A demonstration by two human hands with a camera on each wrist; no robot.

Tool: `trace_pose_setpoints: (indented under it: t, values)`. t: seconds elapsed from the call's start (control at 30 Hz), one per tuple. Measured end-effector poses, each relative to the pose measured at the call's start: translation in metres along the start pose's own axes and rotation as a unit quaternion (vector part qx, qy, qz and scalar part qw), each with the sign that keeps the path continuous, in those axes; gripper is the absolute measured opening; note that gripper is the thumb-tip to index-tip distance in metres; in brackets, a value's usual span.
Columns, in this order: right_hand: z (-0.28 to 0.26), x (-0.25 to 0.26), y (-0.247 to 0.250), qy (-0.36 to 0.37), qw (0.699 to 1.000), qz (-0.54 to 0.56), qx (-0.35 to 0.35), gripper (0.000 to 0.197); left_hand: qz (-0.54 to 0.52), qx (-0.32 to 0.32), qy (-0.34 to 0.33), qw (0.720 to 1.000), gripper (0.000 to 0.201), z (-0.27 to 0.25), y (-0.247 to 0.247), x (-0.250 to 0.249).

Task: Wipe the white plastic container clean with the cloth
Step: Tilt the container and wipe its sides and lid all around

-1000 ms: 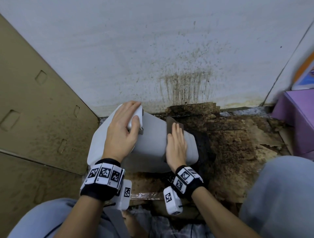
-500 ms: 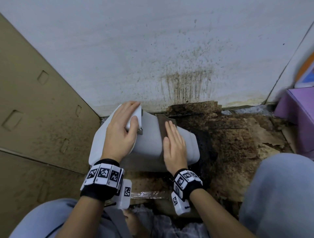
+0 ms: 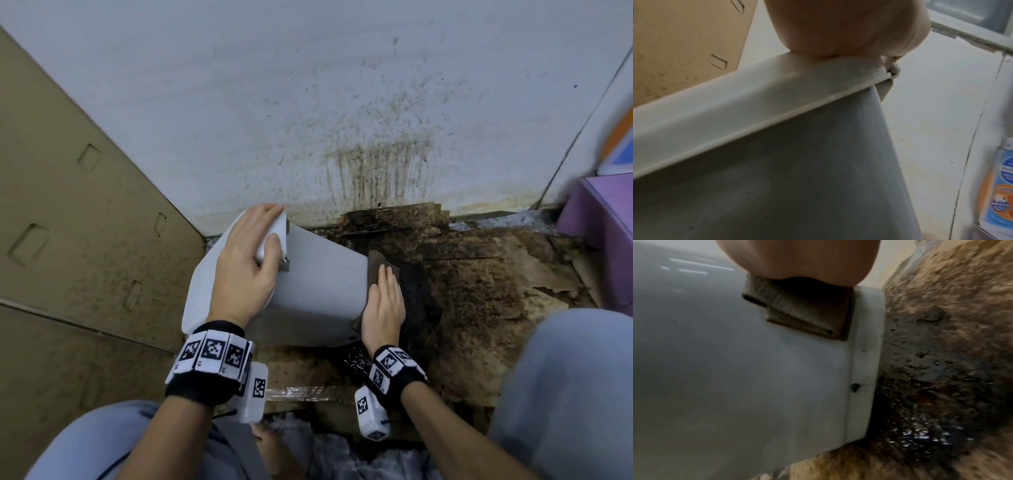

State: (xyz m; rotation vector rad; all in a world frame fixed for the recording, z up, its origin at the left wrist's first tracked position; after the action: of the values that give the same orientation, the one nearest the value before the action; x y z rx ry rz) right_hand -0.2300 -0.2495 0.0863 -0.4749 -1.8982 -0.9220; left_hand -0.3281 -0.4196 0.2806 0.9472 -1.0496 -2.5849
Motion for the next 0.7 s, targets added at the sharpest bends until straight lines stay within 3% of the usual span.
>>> trace_pose_setpoints:
  t: [0.13, 0.3, 0.47, 0.57, 0.7]
  values:
    - [-0.024, 0.046, -0.010, 0.051, 0.998, -0.017, 0.041, 0.062, 0.003, 0.009, -0.006, 1.000, 0.042, 0.002, -0.003, -0.001]
    - [-0.053, 0.105, -0.022, 0.200, 0.972, -0.040, 0.120, 0.062, 0.013, 0.008, 0.000, 1.000, 0.043, 0.002, -0.001, 0.002]
    - [-0.049, 0.105, -0.016, 0.261, 0.954, -0.074, 0.127, 0.058, 0.015, 0.020, -0.004, 1.000, 0.042, 0.003, -0.002, 0.000]
    - [-0.034, 0.083, -0.009, 0.249, 0.960, -0.080, 0.100, 0.059, 0.009, 0.022, -0.005, 1.000, 0.042, 0.003, -0.002, -0.002]
    - [-0.008, 0.035, 0.002, 0.161, 0.980, -0.080, 0.081, 0.065, -0.003, 0.010, 0.001, 1.000, 0.041, 0.002, 0.001, 0.000]
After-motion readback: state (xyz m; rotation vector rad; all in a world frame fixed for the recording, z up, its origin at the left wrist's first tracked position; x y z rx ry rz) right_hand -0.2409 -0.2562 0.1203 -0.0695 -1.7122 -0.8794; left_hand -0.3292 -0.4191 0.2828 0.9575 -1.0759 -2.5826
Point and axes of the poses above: each hand's wrist, its own z-axis towards the middle knuckle, its own y-axis out of the back of the hand, x = y × z, the point moved 2 cm from there along z, towards the middle knuckle, and after that the axes turned 11 degrees about -y, right-handed, at the moved point
